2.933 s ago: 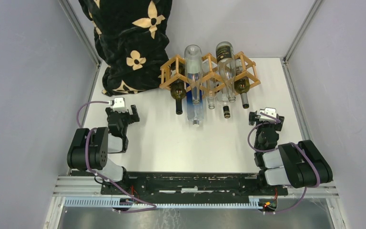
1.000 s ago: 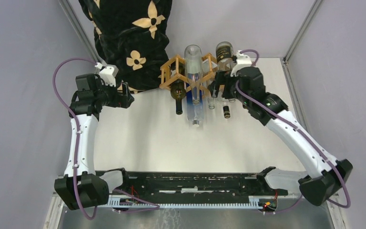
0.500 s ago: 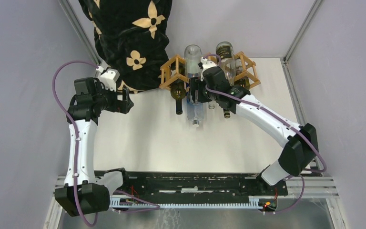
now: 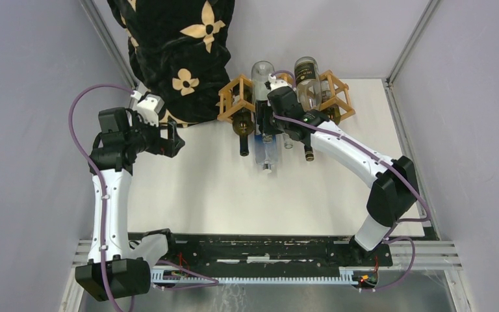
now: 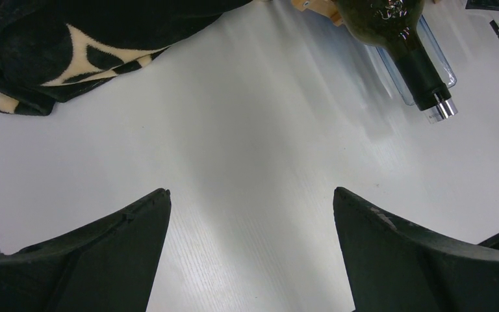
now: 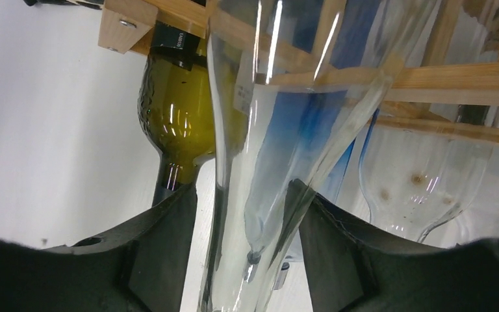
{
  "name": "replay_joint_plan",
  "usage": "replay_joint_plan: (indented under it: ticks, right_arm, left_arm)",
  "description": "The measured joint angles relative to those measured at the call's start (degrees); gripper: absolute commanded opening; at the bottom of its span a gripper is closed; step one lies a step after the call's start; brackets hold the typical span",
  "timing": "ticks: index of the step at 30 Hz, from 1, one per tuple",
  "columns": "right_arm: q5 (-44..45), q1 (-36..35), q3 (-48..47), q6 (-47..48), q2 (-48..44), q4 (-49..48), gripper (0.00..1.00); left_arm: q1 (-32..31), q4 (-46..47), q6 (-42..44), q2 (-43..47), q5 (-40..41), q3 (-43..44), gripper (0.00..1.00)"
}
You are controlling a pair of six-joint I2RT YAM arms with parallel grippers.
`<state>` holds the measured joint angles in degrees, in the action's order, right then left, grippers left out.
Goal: Take the wine bottle off the wine rack
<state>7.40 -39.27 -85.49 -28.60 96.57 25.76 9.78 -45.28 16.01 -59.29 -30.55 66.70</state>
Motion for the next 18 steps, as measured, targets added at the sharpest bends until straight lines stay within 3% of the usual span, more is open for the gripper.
replay_joint_plan:
  ticks: [2,14,18]
  right_arm:
    - [0.3,0.0,0.0,-0.1,0.3,0.0,0.56]
    - [0.3,1.5,0.5,-3.1,0.1,-0.2,0.0]
    - [-2.4,2.4,2.0,-3.5,-1.3,-1.5,0.0]
  left_arm:
    - [0.0,-0.1,0.0,0.2,-0.1,0.0,1.0]
    - [0.0,-0.1,0.1,2.0,-1.4,0.0,1.0]
    - [0.0,-0.1,0.8,2.8,-1.7,-0.2,1.0]
